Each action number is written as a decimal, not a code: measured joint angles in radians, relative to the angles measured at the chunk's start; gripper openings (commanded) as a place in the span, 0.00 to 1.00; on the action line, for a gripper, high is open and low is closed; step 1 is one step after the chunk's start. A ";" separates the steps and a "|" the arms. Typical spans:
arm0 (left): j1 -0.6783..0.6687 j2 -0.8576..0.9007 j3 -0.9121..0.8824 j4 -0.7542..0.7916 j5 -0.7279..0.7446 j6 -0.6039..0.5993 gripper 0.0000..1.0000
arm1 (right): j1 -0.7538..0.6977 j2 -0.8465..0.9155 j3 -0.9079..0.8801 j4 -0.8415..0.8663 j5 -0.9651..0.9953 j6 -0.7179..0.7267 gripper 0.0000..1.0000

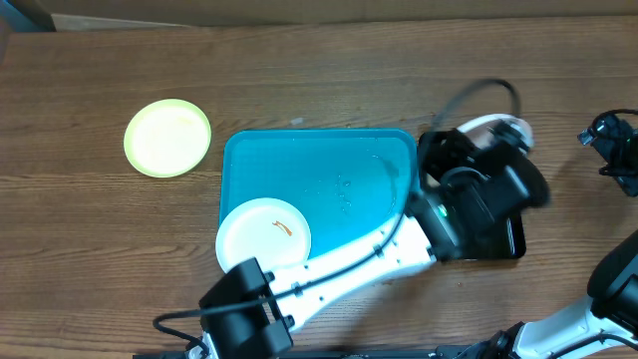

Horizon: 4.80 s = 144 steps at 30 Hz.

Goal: Clean dirty plates on tray and stack at the side
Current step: 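Lift the white plate with the left gripper and swing it over the black tray, then carry the white plate left and lower it onto the yellow plate, then move the left gripper down to the stained white plate's rim and grasp it, then drag the stained white plate up to the teal tray's center with the left gripper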

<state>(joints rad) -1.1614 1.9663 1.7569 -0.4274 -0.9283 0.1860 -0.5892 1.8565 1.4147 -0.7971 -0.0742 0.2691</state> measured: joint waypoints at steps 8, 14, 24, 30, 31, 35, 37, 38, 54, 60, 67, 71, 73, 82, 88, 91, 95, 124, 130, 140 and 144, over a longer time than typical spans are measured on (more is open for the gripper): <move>-0.105 0.000 0.000 0.249 -0.170 0.272 0.04 | 0.000 0.000 0.000 0.000 0.000 0.000 1.00; -0.111 0.000 0.000 0.358 -0.247 0.379 0.04 | 0.000 0.000 0.000 0.000 0.000 0.000 1.00; -0.093 0.000 0.007 0.153 -0.256 0.199 0.04 | 0.000 0.000 0.000 -0.001 0.000 0.000 1.00; 0.033 0.001 0.011 -0.197 0.068 -0.165 0.04 | 0.000 0.000 0.000 0.000 0.000 0.000 1.00; 0.071 0.001 0.011 -0.227 0.142 -0.223 0.04 | 0.000 0.000 0.000 0.001 0.000 0.001 1.00; 0.260 0.001 0.011 -0.263 0.479 -0.375 0.04 | 0.000 0.000 0.000 0.000 0.001 0.000 1.00; 0.384 0.001 0.011 -0.269 0.696 -0.419 0.04 | 0.000 0.000 0.000 0.000 0.000 0.000 1.00; 0.438 0.002 0.011 -0.275 0.783 -0.431 0.04 | 0.000 0.000 0.000 0.000 0.000 0.000 1.00; 1.434 0.002 0.013 -0.738 1.321 -0.464 0.04 | 0.000 0.000 0.000 0.000 0.000 0.000 1.00; 1.648 0.002 -0.005 -0.723 1.232 -0.464 0.04 | 0.000 0.000 0.000 0.000 0.000 0.000 1.00; 1.704 0.002 -0.138 -0.530 1.168 -0.474 0.04 | 0.000 0.000 0.000 0.000 0.000 0.000 1.00; 1.702 0.003 -0.221 -0.432 1.126 -0.483 0.09 | 0.000 0.000 0.000 0.000 0.000 0.000 1.00; 1.698 0.003 -0.236 -0.403 1.120 -0.485 0.33 | 0.000 0.000 0.000 0.000 0.000 0.000 1.00; 1.698 0.003 -0.241 -0.381 1.149 -0.501 0.59 | 0.000 0.000 0.000 0.000 0.000 0.001 1.00; 1.685 0.003 -0.243 -0.557 1.321 -0.475 0.52 | 0.000 0.000 0.000 -0.001 0.000 0.000 1.00; 1.653 -0.006 -0.246 -0.676 1.348 -0.462 0.51 | 0.000 0.000 0.000 0.000 0.000 0.001 1.00; 1.595 -0.098 -0.251 -0.822 1.343 -0.445 0.47 | 0.000 0.000 0.000 0.000 0.000 0.001 1.00; 1.056 -0.543 -0.641 -1.101 1.044 -0.863 0.38 | 0.000 0.000 0.000 0.000 0.000 0.000 1.00; 1.056 -0.543 -0.791 -0.974 1.048 -0.905 0.37 | 0.000 0.000 0.000 0.000 0.000 0.001 1.00; 1.056 -0.544 -0.965 -0.801 1.051 -0.990 0.34 | 0.000 0.000 0.000 0.001 0.000 0.000 1.00; 1.056 -0.544 -1.003 -0.755 1.051 -1.004 0.30 | 0.000 0.000 0.000 0.000 0.000 0.000 1.00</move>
<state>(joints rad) -0.1051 1.4227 0.7536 -1.1828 0.1230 -0.8181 -0.5892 1.8565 1.4147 -0.7971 -0.0742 0.2695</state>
